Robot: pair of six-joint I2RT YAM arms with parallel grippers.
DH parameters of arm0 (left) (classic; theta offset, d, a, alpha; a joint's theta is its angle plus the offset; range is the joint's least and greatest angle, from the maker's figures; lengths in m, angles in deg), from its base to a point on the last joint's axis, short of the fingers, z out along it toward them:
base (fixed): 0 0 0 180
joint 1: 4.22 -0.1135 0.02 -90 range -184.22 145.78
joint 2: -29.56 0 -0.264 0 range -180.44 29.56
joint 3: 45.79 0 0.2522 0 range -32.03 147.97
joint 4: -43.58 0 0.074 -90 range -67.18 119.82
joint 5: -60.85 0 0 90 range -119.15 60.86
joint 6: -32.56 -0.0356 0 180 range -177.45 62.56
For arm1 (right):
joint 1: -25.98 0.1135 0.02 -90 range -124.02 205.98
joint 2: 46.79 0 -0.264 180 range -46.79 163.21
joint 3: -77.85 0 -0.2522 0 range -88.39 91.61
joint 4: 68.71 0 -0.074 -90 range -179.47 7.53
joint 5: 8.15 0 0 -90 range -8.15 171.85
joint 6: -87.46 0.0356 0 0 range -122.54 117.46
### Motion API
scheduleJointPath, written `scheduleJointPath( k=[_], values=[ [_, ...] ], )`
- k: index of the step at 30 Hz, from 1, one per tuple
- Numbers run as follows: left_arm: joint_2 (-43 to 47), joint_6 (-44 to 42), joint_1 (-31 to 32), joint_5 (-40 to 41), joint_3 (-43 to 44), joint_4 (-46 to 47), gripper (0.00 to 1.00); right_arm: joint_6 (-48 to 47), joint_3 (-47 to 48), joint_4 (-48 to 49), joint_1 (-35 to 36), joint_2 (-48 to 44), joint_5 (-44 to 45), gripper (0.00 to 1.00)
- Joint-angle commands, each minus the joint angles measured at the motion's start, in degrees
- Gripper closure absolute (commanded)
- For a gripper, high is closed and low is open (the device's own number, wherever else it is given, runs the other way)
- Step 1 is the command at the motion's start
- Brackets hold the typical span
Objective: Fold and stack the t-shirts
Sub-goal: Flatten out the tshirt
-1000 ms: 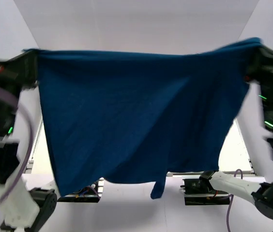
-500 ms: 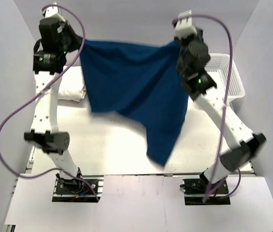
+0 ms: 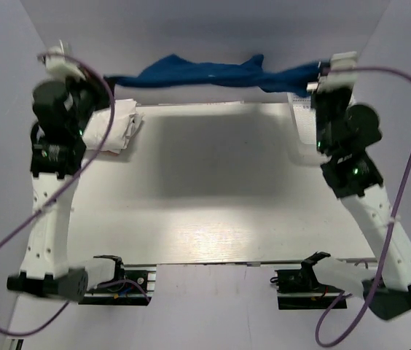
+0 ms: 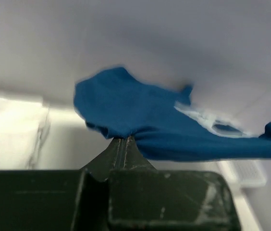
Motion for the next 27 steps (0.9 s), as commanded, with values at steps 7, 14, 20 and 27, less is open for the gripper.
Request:
scheduleJointPath(
  k=[7,14,20,27],
  values=[
    [20.97,8.28,0.30,-10.06,-55.79,2.82,1.00,43.93,-39.96,-31.37,0.02,-13.95,-19.47,0.94],
    [33.47,15.84,0.92,-18.42,-72.66,-7.34,0.00,57.23,-54.75,-41.26,0.37,-23.10,-28.64,0.10],
    [32.07,13.31,0.92,-7.45,-59.93,-17.57,0.00,53.49,-43.26,-42.24,-0.15,-20.14,-24.26,0.10],
    [12.61,13.03,0.92,-4.88,-53.41,-9.50,0.00,48.47,-38.06,-30.23,0.11,-6.70,-22.67,0.10]
  ],
)
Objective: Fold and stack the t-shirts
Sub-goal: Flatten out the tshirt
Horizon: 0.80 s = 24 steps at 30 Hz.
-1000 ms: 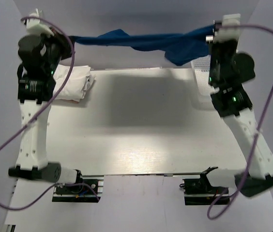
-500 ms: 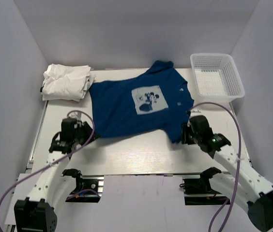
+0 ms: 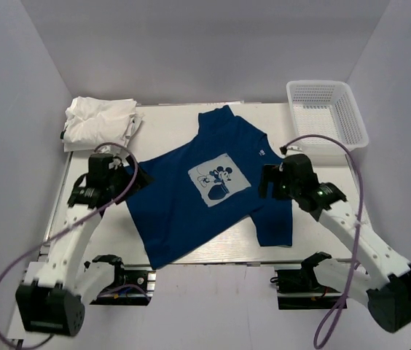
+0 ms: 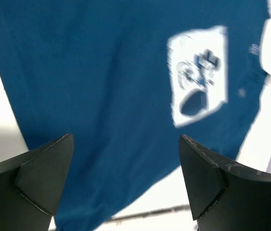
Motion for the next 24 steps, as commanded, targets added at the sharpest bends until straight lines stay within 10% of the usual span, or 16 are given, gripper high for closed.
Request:
scheduleJointPath(
  k=[1,15,24],
  values=[
    [-11.59,1.68,0.07,3.24,0.49,5.03,0.00,-2.70,2.11,8.66,-0.06,6.41,1.03,0.10],
    [-47.44,6.71,-1.52,14.32,12.79,16.04,0.00,-4.21,27.77,16.85,-3.66,53.41,-4.59,0.10],
    [-69.96,4.07,-1.52,13.80,36.04,9.72,0.01,1.33,28.94,12.55,-10.07,58.72,-1.70,0.10]
  ],
)
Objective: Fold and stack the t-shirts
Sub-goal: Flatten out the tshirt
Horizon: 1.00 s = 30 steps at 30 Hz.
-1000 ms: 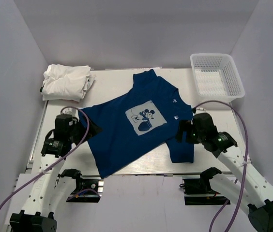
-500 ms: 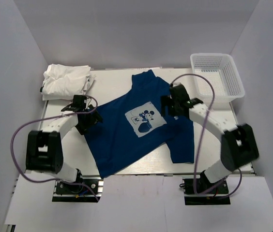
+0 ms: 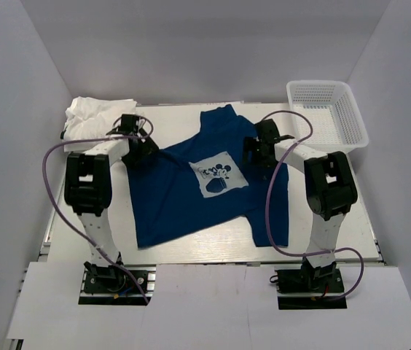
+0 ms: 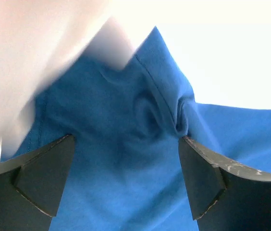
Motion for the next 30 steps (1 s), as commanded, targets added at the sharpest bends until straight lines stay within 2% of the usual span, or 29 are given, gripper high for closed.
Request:
scheduleJointPath(
  k=[1,2,4,8,11,14,17,21,23,26,30],
  values=[
    [-9.34,-1.80,-0.34,0.45,6.46,-3.00,0.01,4.65,-0.99,-2.76,-3.35,0.21,2.38,0.10],
    [-12.92,-1.81,-0.86,1.14,11.44,-5.62,0.01,4.92,-1.52,-3.55,-3.70,0.03,5.61,0.10],
    [-15.84,-2.68,-0.86,1.15,15.69,-6.44,0.01,4.75,-1.52,-3.91,-4.49,-0.58,6.17,0.10],
    [-21.91,-4.45,-0.86,-2.10,28.67,-9.06,0.01,3.96,0.23,-4.16,-4.76,0.38,5.03,0.10],
    [-23.94,-5.67,-0.86,-2.72,33.54,-10.39,0.01,1.43,2.52,-4.70,-4.59,-0.05,2.84,0.10],
    [-22.11,-6.90,-0.86,-5.87,33.55,-9.61,0.01,-1.21,4.01,-4.26,-3.97,-2.50,-0.76,0.10],
    [-19.73,-9.36,-0.86,-10.88,31.44,-4.08,0.00,-3.14,8.31,-8.12,-3.62,-3.91,-1.12,0.10],
    [-19.20,-10.59,-0.17,-12.91,37.59,-9.05,0.00,-5.97,7.79,-3.65,-3.35,-7.08,-0.86,0.10],
    [-16.83,-10.60,0.45,-12.91,36.99,-9.60,0.00,-6.23,9.71,-2.86,-3.44,-6.91,-1.56,0.10],
    [-10.60,-10.60,0.45,-14.31,26.22,-6.63,0.00,-8.16,11.57,0.03,-3.62,-4.64,-2.44,0.10],
    [-4.88,-9.90,0.45,-14.32,18.64,-3.72,0.00,-8.52,18.14,1.28,-3.79,2.13,-4.98,0.10]
  ],
)
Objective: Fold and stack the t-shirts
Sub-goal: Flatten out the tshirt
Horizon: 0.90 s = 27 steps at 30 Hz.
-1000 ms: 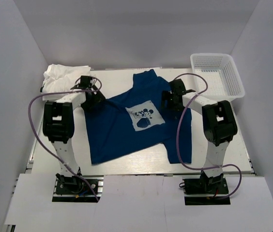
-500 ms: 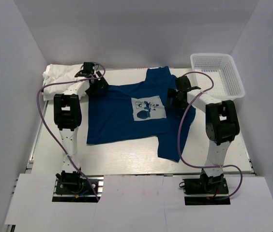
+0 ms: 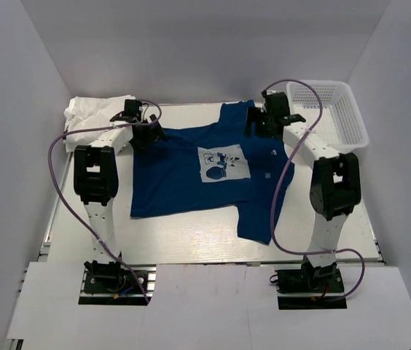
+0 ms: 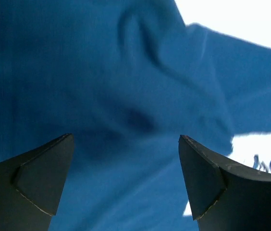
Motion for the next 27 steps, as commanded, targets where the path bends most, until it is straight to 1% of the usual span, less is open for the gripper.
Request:
scheduleJointPath(
  k=[1,2,5,6,7,8,9,10,11,12,15,16,20,24,27],
  values=[
    [8.30,-0.50,0.76,-0.97,-4.73,2.99,0.00,-2.20,6.20,3.53,-0.21,5.44,-2.26,0.10],
    [9.01,0.02,1.29,-0.35,-7.09,3.69,0.00,-2.64,8.56,6.14,-0.30,6.32,-2.34,0.10],
    [9.63,0.03,1.82,-0.35,-8.60,3.70,0.00,-2.03,11.83,8.89,-0.73,13.42,-1.47,0.10],
    [9.02,0.03,1.82,-0.35,-9.30,3.01,0.00,-1.16,18.19,7.76,-1.08,16.93,-1.64,0.10],
    [8.41,0.64,1.82,-0.35,-9.83,3.00,0.00,-0.80,20.86,6.97,-1.26,20.62,-2.51,0.10],
    [8.40,0.65,1.82,-0.35,-9.84,3.00,0.00,-0.62,27.33,5.66,-1.44,22.22,-2.52,0.10],
    [8.40,0.65,1.82,-0.35,-9.84,3.00,0.00,-0.19,29.22,5.47,-1.79,25.28,-2.52,0.10],
    [8.40,1.17,1.82,-0.35,-9.84,3.00,0.00,0.77,30.63,5.55,-1.88,28.27,-5.04,0.10],
    [8.40,1.17,1.82,-0.35,-9.84,3.00,0.00,1.13,33.26,5.38,-1.88,29.34,-5.42,0.10],
    [8.40,1.17,1.82,-0.35,-9.84,3.00,0.00,1.74,34.59,7.12,-2.31,31.70,-5.86,0.10],
    [9.63,1.17,1.82,-0.35,-9.31,1.69,0.00,1.84,34.69,10.29,-3.02,33.48,-11.56,0.10],
    [10.24,0.56,1.82,-0.35,-9.31,1.68,0.00,2.36,34.78,10.39,-3.20,34.18,-11.57,0.10],
    [13.84,-1.19,1.82,-1.40,-9.31,-3.40,0.00,2.80,35.48,9.87,-4.42,36.91,-11.04,0.10],
    [18.94,-1.82,1.82,-0.18,-12.64,-6.14,0.00,5.44,35.04,8.28,-5.57,37.88,-10.08,0.10],
    [22.72,-1.12,1.21,-0.17,-15.98,-9.20,0.00,7.37,34.52,7.05,-6.53,38.14,-6.06,0.10]
  ],
)
